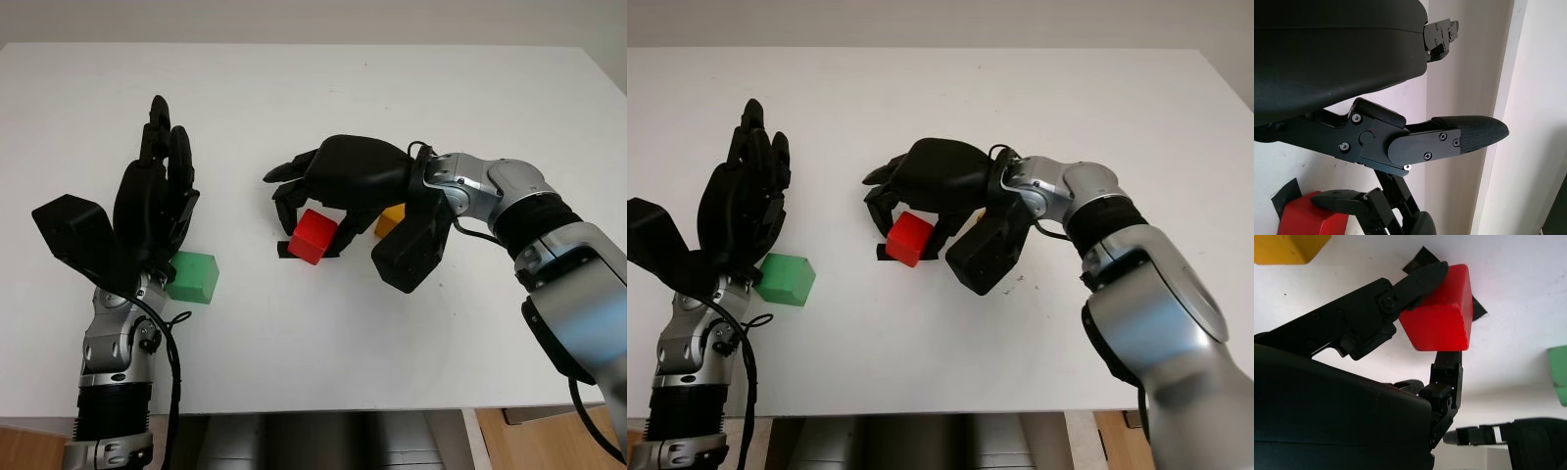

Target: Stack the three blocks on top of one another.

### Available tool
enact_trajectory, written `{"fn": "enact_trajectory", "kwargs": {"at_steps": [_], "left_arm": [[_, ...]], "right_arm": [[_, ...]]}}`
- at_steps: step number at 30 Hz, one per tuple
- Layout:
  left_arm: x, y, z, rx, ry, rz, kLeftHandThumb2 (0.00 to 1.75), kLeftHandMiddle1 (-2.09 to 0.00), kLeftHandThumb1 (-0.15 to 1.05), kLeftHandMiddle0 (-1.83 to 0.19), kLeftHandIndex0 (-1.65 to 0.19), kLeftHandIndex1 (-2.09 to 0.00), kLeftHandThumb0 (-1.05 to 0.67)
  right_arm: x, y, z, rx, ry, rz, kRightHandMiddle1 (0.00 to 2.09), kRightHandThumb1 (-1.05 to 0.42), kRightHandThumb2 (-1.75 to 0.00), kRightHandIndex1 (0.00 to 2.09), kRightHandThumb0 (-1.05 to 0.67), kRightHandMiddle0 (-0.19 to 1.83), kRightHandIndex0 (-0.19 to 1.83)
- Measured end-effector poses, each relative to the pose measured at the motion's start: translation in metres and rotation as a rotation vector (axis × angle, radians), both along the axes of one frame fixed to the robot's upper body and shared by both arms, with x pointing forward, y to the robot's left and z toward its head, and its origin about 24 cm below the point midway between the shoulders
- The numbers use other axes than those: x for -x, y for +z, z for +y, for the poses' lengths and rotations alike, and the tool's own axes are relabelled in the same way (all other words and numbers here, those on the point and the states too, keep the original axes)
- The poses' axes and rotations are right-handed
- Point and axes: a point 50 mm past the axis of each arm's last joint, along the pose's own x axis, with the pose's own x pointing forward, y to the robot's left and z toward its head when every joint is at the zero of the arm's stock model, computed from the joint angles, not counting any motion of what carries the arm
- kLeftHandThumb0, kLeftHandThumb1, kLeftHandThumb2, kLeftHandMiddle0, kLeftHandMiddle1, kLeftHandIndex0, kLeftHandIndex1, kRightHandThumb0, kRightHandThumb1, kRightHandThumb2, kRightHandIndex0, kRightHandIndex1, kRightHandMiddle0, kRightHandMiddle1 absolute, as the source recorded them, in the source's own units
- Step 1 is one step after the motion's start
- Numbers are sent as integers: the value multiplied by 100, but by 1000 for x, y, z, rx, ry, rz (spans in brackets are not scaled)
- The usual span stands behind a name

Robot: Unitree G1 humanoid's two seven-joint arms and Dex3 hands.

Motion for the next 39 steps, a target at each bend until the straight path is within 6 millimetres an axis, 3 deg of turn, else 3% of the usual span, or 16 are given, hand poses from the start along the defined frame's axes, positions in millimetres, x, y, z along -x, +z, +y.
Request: {"fn": "enact_trajectory", "kwargs": {"at_steps": [8,14,22,29,34,39], "left_arm": [[1,-1,0,0,2,3,55,0,105,19,19,0,-77],[1,-1,1,1,6,3,54,0,105,19,19,0,-77],[1,-1,1,-1,1,2,54,0,105,19,19,0,-77],[1,-1,1,-4,-2,1,55,0,105,19,19,0,-77],[1,1,4,-20,-10,-8,56,0,105,19,19,0,-77],[0,2,3,-21,-14,-10,56,0,105,19,19,0,-78]], "right_arm": [[-4,2,-4,27,-61,45,41,-82,-6,3,-72,14,8],[-6,17,-16,-12,-99,94,26,-82,-5,3,-77,7,2],[-3,72,-56,-154,-185,73,22,-83,-6,5,-74,18,3],[0,96,-101,-210,-341,29,19,-85,-6,6,-74,24,6],[6,93,-129,-191,-444,29,12,-89,-7,5,-75,21,6],[5,72,-136,-117,-489,52,9,-92,-6,5,-78,18,3]]}}
